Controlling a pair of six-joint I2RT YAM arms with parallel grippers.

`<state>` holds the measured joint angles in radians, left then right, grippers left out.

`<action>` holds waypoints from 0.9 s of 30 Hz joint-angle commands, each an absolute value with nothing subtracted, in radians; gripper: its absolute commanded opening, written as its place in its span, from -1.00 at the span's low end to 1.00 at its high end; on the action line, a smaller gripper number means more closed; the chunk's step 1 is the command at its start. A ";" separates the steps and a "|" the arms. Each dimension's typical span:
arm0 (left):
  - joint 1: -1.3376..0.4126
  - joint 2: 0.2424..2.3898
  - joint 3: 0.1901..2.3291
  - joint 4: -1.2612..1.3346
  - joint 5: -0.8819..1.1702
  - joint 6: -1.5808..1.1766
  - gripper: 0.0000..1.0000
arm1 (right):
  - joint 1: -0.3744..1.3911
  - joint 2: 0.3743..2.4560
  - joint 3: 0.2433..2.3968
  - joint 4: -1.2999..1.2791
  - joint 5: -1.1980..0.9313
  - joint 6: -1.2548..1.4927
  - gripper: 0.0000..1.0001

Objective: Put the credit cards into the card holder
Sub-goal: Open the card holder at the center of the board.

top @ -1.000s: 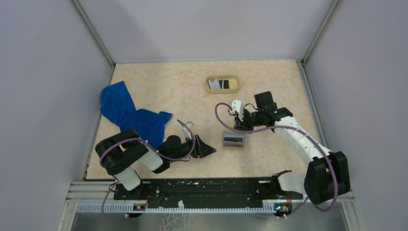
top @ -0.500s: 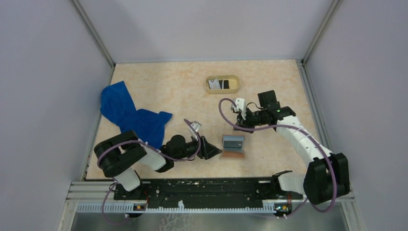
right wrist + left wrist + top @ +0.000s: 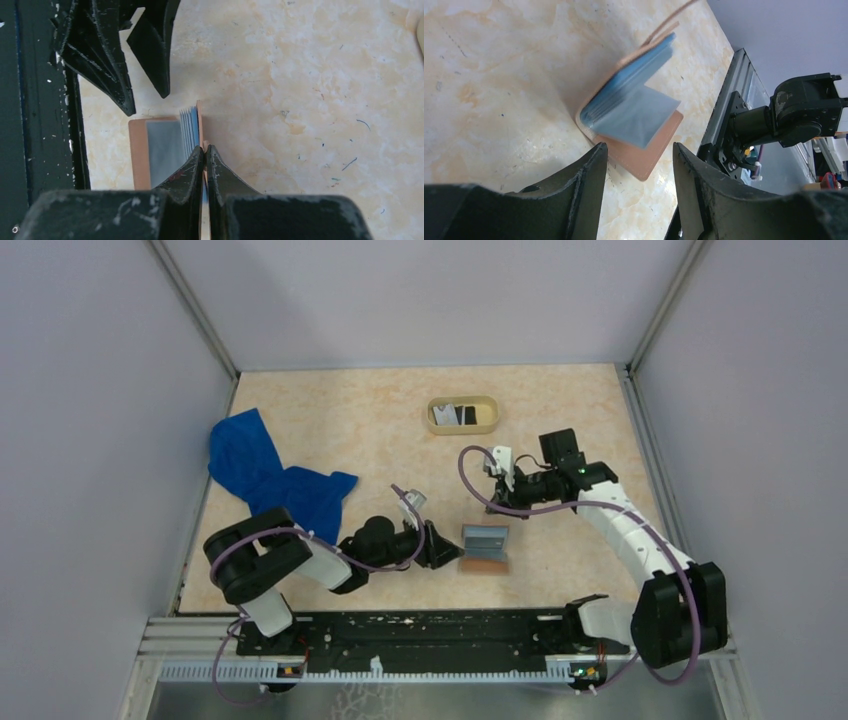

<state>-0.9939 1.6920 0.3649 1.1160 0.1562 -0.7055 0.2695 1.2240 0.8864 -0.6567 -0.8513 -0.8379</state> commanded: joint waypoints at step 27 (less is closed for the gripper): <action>-1.003 1.642 0.338 1.163 0.142 -0.592 0.20 | 0.250 1.347 0.907 -0.496 -0.429 -0.737 -1.00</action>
